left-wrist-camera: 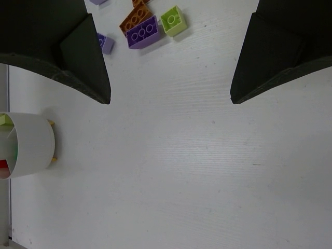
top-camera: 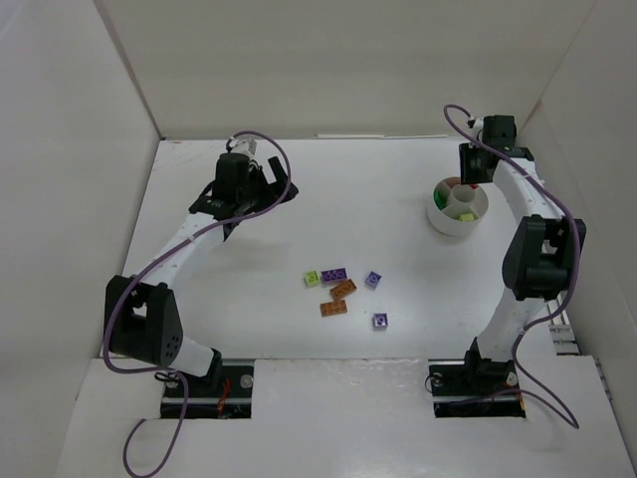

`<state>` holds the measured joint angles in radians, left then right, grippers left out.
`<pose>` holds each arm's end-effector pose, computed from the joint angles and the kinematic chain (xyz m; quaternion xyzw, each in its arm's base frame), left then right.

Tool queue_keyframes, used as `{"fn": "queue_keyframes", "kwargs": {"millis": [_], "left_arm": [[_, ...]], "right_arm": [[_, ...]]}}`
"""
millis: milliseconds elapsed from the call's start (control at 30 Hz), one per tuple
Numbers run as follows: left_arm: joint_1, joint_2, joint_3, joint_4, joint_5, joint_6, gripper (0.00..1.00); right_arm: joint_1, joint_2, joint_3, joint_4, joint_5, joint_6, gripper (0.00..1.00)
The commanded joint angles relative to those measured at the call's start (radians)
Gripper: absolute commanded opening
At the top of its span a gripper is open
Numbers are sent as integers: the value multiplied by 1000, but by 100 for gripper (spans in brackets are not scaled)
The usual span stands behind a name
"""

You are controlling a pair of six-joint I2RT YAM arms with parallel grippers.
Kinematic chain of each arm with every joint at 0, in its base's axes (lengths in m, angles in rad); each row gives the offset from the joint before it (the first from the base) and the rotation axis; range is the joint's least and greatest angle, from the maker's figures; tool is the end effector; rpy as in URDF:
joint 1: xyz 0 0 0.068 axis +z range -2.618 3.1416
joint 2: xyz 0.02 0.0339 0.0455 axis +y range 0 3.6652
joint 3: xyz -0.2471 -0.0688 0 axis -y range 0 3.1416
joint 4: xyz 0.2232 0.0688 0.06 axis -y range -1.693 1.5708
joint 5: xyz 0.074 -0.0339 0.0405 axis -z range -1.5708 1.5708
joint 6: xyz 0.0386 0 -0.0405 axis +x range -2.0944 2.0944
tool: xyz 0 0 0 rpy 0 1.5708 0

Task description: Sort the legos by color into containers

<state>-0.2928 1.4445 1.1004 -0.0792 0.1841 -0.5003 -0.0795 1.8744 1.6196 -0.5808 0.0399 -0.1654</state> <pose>0.3056 -0.0995 0.2938 -0.0370 0.8370 -0.2800 0.4687 0.3991 -0.0333 0.2676 -0.0329 0.9325 -0.0624 0.3543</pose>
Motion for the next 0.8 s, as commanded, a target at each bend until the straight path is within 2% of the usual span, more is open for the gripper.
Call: {"fn": "queue_keyframes", "kwargs": {"millis": [0, 100, 167, 233, 267, 300, 400, 533, 567, 667, 733, 767], "left_arm": [[6, -36, 15, 19, 17, -12, 99], [6, -47, 4, 19, 31, -12, 99], [6, -58, -5, 19, 31, -12, 99], [-6, -67, -19, 19, 31, -12, 99], [-6, -67, -19, 19, 31, -23, 99], [-15, -67, -36, 19, 41, -23, 99], [-16, -107, -89, 30, 87, -50, 99], [-63, -180, -177, 39, 60, -95, 99], [-78, -193, -204, 39, 43, -95, 99], [-160, -225, -237, -8, -43, -142, 99], [-225, -248, -269, -33, -87, -164, 99], [-245, -248, -278, -33, -87, -176, 99]], "right_arm": [[-6, -50, -6, 10, -28, -8, 43], [-6, -76, -16, 10, -44, -8, 45], [-6, -118, -29, 33, -69, -17, 53], [17, -174, -72, 57, -78, -17, 68], [30, -194, -87, 67, -78, -17, 79], [47, -216, -102, 76, -78, -2, 100], [136, -282, -167, 88, -78, 15, 100], [294, -357, -257, 99, -25, 59, 100], [366, -372, -304, 99, -14, 78, 100], [514, -432, -386, 119, 49, 177, 100], [626, -469, -481, 154, 101, 304, 100], [627, -480, -515, 171, 121, 352, 100]]}}
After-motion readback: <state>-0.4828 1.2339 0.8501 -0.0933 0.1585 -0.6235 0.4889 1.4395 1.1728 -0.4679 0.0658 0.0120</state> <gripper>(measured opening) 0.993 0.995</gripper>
